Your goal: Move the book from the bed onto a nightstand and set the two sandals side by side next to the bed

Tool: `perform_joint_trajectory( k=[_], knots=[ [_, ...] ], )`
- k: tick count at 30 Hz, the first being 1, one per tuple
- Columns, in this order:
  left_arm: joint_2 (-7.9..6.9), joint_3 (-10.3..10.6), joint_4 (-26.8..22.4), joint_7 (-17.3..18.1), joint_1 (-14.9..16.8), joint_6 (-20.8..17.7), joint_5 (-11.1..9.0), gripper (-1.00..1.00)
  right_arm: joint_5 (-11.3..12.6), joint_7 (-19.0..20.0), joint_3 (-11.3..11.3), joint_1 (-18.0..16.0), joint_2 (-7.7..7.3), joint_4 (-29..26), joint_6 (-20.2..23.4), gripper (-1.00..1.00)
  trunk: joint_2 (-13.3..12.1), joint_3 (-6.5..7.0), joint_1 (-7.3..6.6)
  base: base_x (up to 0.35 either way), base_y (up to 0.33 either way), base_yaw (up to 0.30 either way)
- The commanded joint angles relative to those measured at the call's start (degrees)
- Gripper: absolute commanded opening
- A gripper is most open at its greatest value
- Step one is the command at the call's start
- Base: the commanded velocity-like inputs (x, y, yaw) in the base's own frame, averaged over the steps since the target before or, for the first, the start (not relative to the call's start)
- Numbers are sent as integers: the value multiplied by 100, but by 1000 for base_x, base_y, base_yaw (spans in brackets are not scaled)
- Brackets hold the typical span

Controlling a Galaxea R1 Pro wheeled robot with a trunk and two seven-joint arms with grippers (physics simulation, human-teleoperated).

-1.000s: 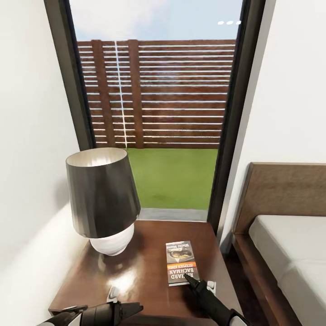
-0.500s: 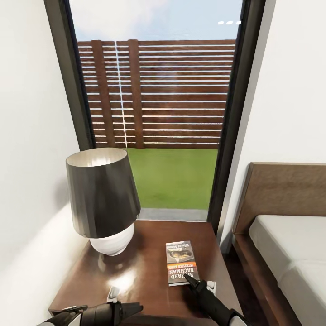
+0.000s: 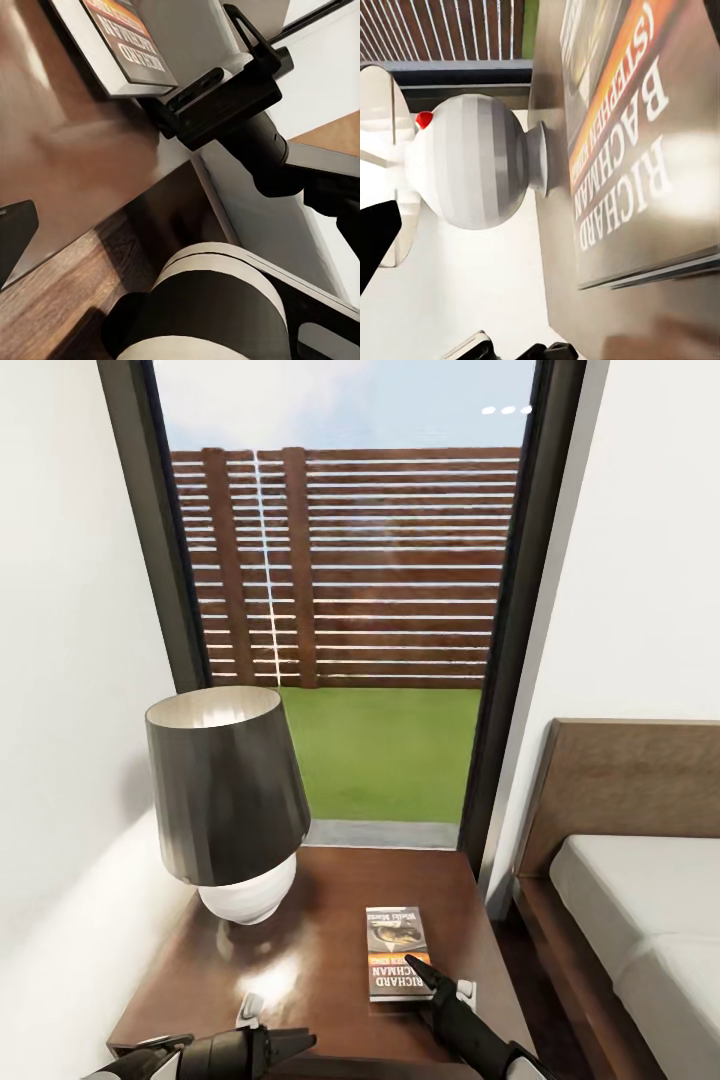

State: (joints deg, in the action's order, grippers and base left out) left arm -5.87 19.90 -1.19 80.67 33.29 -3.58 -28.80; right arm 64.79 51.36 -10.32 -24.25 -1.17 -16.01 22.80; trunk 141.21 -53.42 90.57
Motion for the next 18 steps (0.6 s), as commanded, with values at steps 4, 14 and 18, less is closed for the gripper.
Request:
perform_joint_trajectory(
  k=[4, 14, 18],
  knots=[
    [-1, 49, -4, 13, 2, -38, -46, 100, 40, -38, -28, -1, -6, 54, 41, 100, 1, -7, 0, 0, 0, 0],
    [-1, 49, -1, 10, 2, -37, -46, 100, 42, -32, -25, -1, -6, 54, 41, 100, 1, -7, 0, -231, 0, 0],
    [0, 49, 1, 12, 2, -38, -46, 100, 43, -31, -23, -1, -6, 54, 41, 100, 1, -7, 0, -162, 0, 0]
  ],
)
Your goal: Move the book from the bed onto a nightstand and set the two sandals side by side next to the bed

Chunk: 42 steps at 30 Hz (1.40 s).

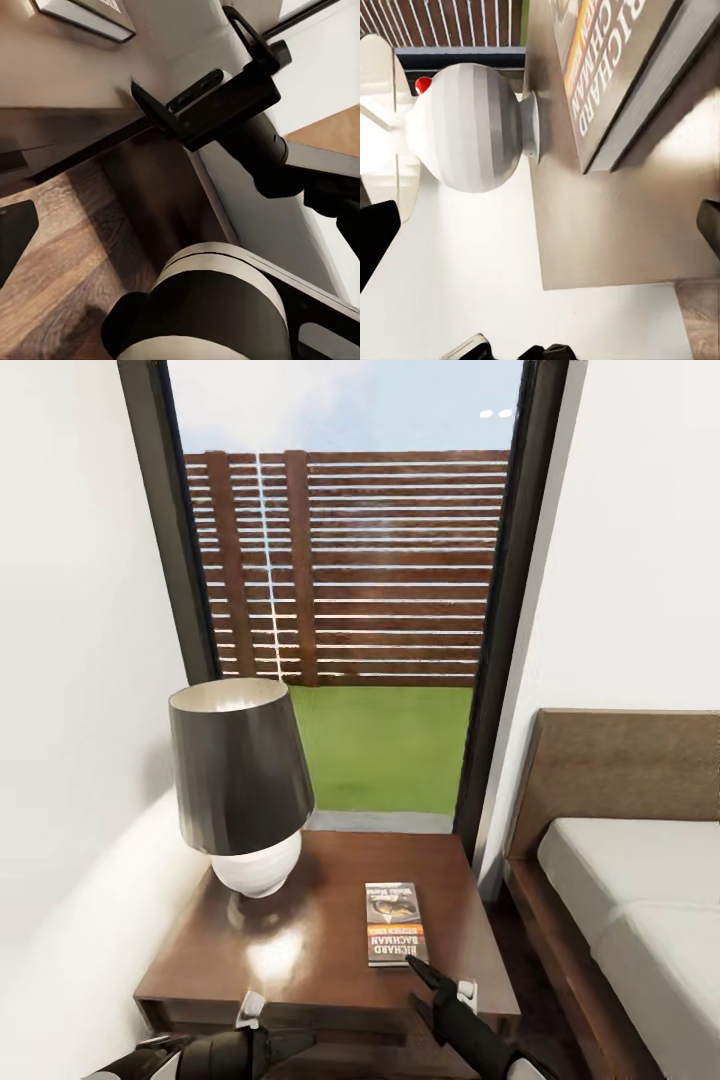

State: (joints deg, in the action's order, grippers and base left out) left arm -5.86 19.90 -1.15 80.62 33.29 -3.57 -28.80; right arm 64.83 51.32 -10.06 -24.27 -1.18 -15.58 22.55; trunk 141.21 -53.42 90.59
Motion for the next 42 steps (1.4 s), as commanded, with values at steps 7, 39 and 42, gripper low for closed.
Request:
perform_joint_trajectory(
  k=[7, 39, 42],
  knots=[
    [-3, 46, -5, 31, 2, -38, -46, 100, 38, -28, -50, 1, -5, 11, 65, 100, -38, 11, -24, -21, 0, 0],
    [5, 61, -8, -379, 2, -30, -27, 100, -17, 30, -119, 9, -253, -42, 79, 100, -1322, 586, -727, 0, 0, 0],
    [5, 61, -8, -482, 2, -30, -23, 100, -49, 180, -148, 17, -566, -42, 77, 100, -1442, 640, -792, 0, 0, 0]
  ],
)
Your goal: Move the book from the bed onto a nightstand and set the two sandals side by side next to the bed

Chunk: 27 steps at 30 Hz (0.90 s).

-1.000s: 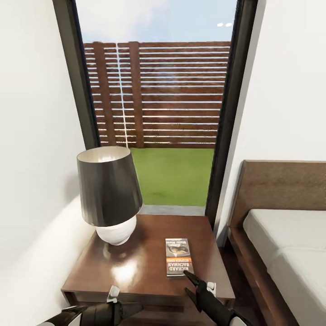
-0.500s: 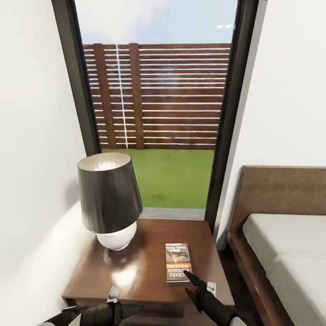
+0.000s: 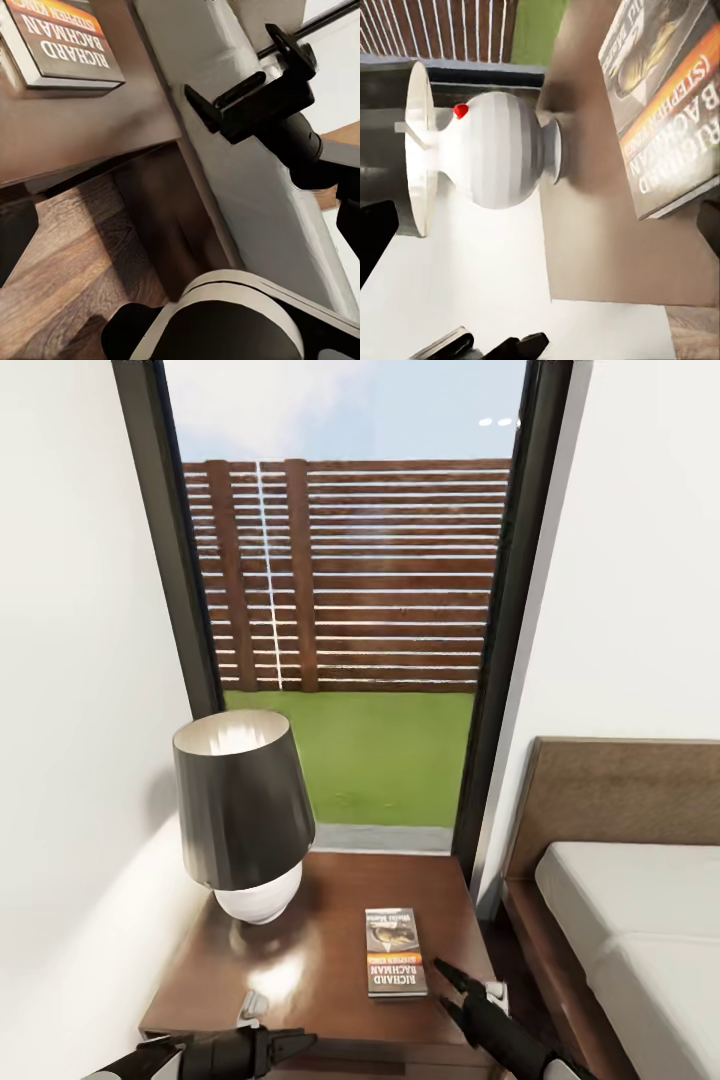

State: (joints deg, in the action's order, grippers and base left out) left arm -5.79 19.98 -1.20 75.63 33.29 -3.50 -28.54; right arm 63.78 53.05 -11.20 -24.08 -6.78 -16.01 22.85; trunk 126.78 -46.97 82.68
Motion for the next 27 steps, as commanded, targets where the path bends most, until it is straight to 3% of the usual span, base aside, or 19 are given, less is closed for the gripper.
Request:
perform_joint_trajectory(
  k=[1, 3, 4, 5, 6, 7, 10, 11, 14, 18, 27],
  knots=[
    [-4, 51, -3, -28, 2, -35, -52, 100, -79, 549, -48, 10, -302, 5, 45, 100, -39, 13, -24, 0, 0, 0],
    [-2, 51, -3, -42, 2, -32, -54, 100, -353, 1110, -52, 18, -477, 37, 43, 100, -119, 49, -68, 0, 0, 0],
    [-4, 50, -3, -61, 2, -29, -55, 100, -1241, 1830, -56, 30, -660, 87, 11, 100, -159, 67, -90, 0, 0, 0],
    [-6, 50, -3, -64, 2, -29, -55, 100, -1458, 1910, -54, 33, -681, 93, 5, 100, -200, 84, -111, 0, 0, 0],
    [-8, 50, -3, -68, 2, -29, -55, 100, -2065, 2059, -52, 38, -721, 170, -15, 100, -240, 102, -133, 0, 0, 0],
    [-9, 50, -3, -67, 2, -28, -55, 100, -2365, 2113, -50, 40, -737, 287, -37, 100, -280, 120, -155, 0, 0, 0],
    [-9, 50, -3, -73, 2, -28, -56, 100, -2725, 2181, -44, 42, -755, 692, -229, 100, -400, 174, -221, 0, 0, 0],
    [-10, 51, -3, -74, 2, -28, -56, 100, -2873, 2209, -41, 42, -761, 943, -682, 100, -440, 192, -243, 0, 0, 0],
    [-10, 50, -3, -83, 2, -21, -56, 100, -2935, 2211, -40, 42, -764, 1051, -990, 100, -561, 246, -309, 0, 0, 0],
    [-19, 50, -2, -92, 2, -15, -56, 100, -2949, 2218, -40, 42, -756, 1064, -1027, 100, -721, 318, -397, 0, 0, 0],
    [-11, 59, -3, -523, 2, -11, -52, 100, -2950, 2219, -40, 43, -747, 1069, -1028, 100, -1082, 479, -595, 0, 0, 0]
  ],
)
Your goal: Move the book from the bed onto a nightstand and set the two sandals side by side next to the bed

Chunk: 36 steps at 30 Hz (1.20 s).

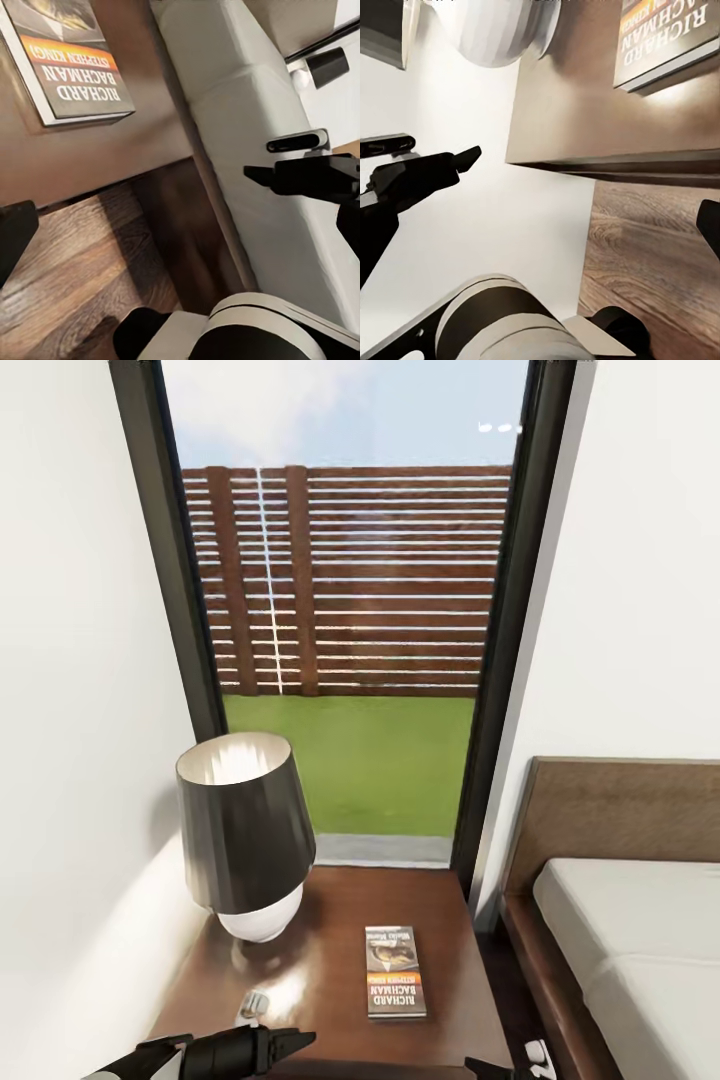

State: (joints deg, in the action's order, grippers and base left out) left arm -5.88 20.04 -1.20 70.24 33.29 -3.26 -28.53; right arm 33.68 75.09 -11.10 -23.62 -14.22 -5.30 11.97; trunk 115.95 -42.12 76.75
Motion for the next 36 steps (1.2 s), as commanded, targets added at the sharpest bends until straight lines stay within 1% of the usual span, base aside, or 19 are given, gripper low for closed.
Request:
perform_joint_trajectory(
  k=[1, 5, 8, 10, 15, 17, 18, 20, 21, 22, 24, 25, 26, 28, 30, 34, 35, 36],
  knots=[
    [-1, 53, -3, -4, 2, -35, -53, 100, 60, 14, -50, -2, -3, -2, 60, 100, -39, 13, -23, 0, 0, 0],
    [-1, 53, -3, -112, 2, -33, -55, 100, 58, 14, -50, -2, -2, 2, 55, 100, -199, 84, -111, 0, 0, 0],
    [-1, 53, -3, -325, 2, -28, -56, 100, 53, 14, -51, -5, -2, 2, 52, 100, -320, 138, -177, 0, 0, 0],
    [-1, 53, -3, -593, 2, -25, -56, 100, 49, 14, -55, -2, -2, 3, 26, 100, -400, 174, -221, 0, 0, 0],
    [12, 59, -3, -1107, 2, -15, -50, 100, 43, 10, -58, 5, -1, 9, -78, 100, -600, 264, -331, 0, 0, 0],
    [76, 60, -3, -1462, 2, 1, -48, 100, 43, -5, -58, 8, 2, 12, -100, 100, -681, 300, -375, 0, 0, 0],
    [101, 61, -3, -1568, 2, 5, -48, 100, 41, -10, -58, 9, 3, 14, -105, 100, -721, 318, -397, 0, 0, 0],
    [261, 59, -3, -2373, 2, 64, -45, 100, 40, -23, -58, 13, 6, 144, -139, 100, -801, 354, -441, 0, 0, 0],
    [299, 59, -3, -2593, 2, 106, -46, 100, 41, -26, -58, 14, 6, 217, -143, 100, -841, 372, -463, 0, 0, 0],
    [377, 60, -3, -2937, 2, 177, -46, 100, 41, -36, -59, 14, 10, 361, -149, 100, -881, 390, -485, 0, 0, 0],
    [509, 57, -3, -3360, -2, 268, -48, 100, 42, -91, -59, 15, 37, 642, -162, 100, -961, 426, -529, 0, 0, 0],
    [534, 57, -1, -3440, -4, 283, -51, 100, 39, -155, -59, 15, 42, 724, -164, 100, -1002, 443, -551, 0, 0, 0],
    [554, 56, -1, -3519, -12, 291, -53, 100, 39, -302, -59, 15, 46, 835, -166, 100, -1042, 461, -573, 0, 0, 0],
    [558, 54, 0, -3586, -159, 297, -55, 100, 36, -700, -59, 19, 51, 939, -168, 100, -1122, 497, -616, 0, 0, 0],
    [553, 53, -2, -3690, -337, 300, -52, 100, 37, -1192, -59, 31, 56, 973, -168, 100, -1202, 533, -660, 0, 0, 0],
    [540, 53, -3, -4249, -744, 313, -48, 100, 40, -2254, -59, 43, 59, 992, -188, 100, -1363, 605, -748, 0, 0, 0],
    [538, 53, -3, -4372, -854, 317, -45, 100, 41, -2457, -60, 56, 59, 994, -190, 100, -1403, 623, -770, 0, 0, 0],
    [537, 53, -3, -4422, -910, 319, -43, 100, 41, -2541, -60, 76, 59, 994, -191, 100, -1443, 641, -792, 0, 0, 0]
  ],
)
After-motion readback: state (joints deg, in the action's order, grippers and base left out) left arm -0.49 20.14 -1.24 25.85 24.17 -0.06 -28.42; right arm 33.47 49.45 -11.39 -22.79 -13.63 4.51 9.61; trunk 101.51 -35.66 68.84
